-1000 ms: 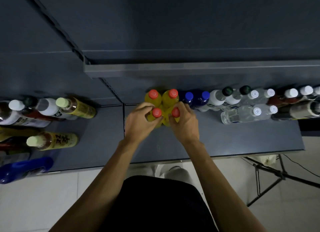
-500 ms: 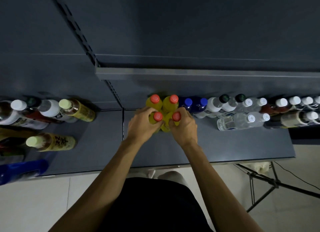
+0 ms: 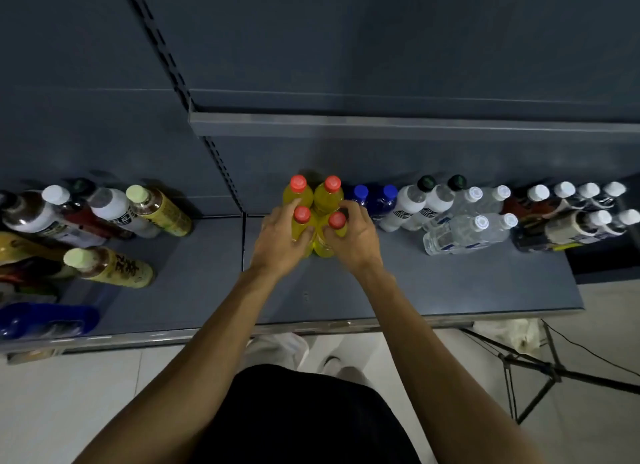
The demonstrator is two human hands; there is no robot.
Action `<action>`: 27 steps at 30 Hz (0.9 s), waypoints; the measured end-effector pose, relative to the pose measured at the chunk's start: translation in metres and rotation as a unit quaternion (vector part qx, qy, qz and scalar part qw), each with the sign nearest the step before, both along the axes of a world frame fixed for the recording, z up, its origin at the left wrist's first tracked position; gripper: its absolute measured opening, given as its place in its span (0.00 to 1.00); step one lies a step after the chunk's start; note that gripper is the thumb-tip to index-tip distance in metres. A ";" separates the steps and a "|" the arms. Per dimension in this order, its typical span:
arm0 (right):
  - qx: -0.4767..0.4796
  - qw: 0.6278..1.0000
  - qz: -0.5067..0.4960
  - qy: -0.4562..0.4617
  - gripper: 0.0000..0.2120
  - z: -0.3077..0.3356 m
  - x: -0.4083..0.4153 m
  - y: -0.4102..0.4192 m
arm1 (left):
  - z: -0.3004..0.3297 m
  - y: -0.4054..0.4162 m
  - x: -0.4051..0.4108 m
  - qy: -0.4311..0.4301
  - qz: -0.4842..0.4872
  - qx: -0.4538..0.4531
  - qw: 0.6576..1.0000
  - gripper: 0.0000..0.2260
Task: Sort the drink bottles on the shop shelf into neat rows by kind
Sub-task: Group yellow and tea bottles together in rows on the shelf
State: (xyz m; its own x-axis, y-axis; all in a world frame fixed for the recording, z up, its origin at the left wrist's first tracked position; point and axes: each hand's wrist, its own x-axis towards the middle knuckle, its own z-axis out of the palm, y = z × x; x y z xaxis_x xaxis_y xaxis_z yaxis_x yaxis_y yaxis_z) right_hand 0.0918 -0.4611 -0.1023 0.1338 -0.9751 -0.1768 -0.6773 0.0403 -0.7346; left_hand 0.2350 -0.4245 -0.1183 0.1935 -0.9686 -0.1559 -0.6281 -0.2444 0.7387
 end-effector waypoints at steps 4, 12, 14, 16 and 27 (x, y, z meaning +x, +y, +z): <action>-0.046 0.998 0.019 -0.035 0.24 0.012 -0.009 0.020 | 0.021 0.028 -0.014 0.012 0.039 -0.031 0.999 0.25; 0.009 0.976 0.073 -0.205 0.16 0.048 -0.018 0.082 | 0.063 0.112 -0.032 0.116 0.127 -0.054 0.984 0.17; 0.056 0.967 0.097 -0.229 0.17 0.054 -0.009 0.096 | 0.073 0.131 -0.025 0.109 0.129 -0.064 0.983 0.16; 0.083 0.960 0.119 -0.238 0.18 0.058 0.005 0.109 | 0.083 0.150 -0.015 0.090 0.150 -0.074 0.982 0.15; 0.190 0.902 0.308 -0.235 0.18 0.087 0.099 0.178 | 0.100 0.270 0.057 0.089 0.296 -0.116 0.944 0.12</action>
